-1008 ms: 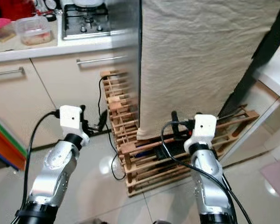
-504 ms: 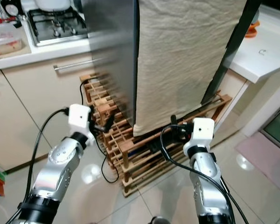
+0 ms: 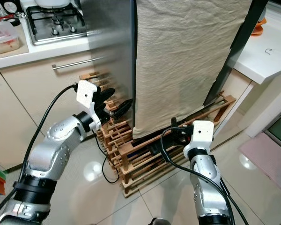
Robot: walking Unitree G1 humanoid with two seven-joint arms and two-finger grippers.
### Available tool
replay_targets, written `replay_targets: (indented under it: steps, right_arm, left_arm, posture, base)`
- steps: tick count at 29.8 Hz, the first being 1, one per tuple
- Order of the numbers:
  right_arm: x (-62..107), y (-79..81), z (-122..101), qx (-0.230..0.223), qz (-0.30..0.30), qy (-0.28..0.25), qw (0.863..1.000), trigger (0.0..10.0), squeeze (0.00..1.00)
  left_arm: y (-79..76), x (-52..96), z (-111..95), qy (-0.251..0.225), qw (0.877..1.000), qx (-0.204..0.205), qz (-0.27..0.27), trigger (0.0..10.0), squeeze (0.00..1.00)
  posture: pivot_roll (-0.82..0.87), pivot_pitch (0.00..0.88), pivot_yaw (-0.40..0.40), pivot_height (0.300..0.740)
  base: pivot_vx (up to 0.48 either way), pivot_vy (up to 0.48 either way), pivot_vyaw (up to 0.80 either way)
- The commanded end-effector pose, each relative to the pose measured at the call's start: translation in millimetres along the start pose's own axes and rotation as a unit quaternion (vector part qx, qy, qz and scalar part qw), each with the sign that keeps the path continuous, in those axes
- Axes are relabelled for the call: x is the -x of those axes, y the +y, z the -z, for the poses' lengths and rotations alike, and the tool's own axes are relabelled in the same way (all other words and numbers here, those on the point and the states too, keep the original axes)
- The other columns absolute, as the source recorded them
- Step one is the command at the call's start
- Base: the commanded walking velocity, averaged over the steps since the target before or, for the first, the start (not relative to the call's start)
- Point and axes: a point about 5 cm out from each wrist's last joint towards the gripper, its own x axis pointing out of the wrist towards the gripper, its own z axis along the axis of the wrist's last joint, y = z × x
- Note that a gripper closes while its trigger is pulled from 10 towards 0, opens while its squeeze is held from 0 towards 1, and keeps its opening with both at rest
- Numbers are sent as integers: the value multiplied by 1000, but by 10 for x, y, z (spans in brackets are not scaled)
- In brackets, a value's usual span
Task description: Restocking fridge
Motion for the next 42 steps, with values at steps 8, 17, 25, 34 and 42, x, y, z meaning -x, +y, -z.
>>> replay_targets:
  steps: [8, 17, 25, 34, 42]
  right_arm:
    - [-35, -66, 22, 17, 1, 3, 1000, 10000, 0]
    - [-69, -50, 18, 14, 1, 1, 1000, 10000, 0]
    - [-64, -26, -5, 11, -2, -5, 1000, 10000, 0]
    - [-22, -52, 22, 11, 2, -1, 1000, 10000, 0]
    - [-9, -53, 39, 11, 3, 2, 1000, 10000, 0]
  left_arm:
    - [-62, 73, -81, 18, 998, 3, 64, 10000, 0]
    - [-1, -2, 25, 33, 999, -12, 29, 10000, 0]
    - [17, -129, 156, 43, 999, -9, 16, 10000, 0]
    - [-26, -189, 98, 20, 999, 11, 29, 10000, 0]
    - [-65, -210, 91, 16, 999, 11, 40, 10000, 0]
  posture:
    - [-50, 0, 8, 740]
    - [-45, 0, 8, 740]
    - [-63, 0, 13, 740]
    - [-74, 0, 18, 740]
    - [-75, 6, 22, 740]
  base:
    - [0, 0, 0]
    - [0, 0, 0]
    - [0, 0, 0]
    - [0, 0, 0]
    - [0, 0, 0]
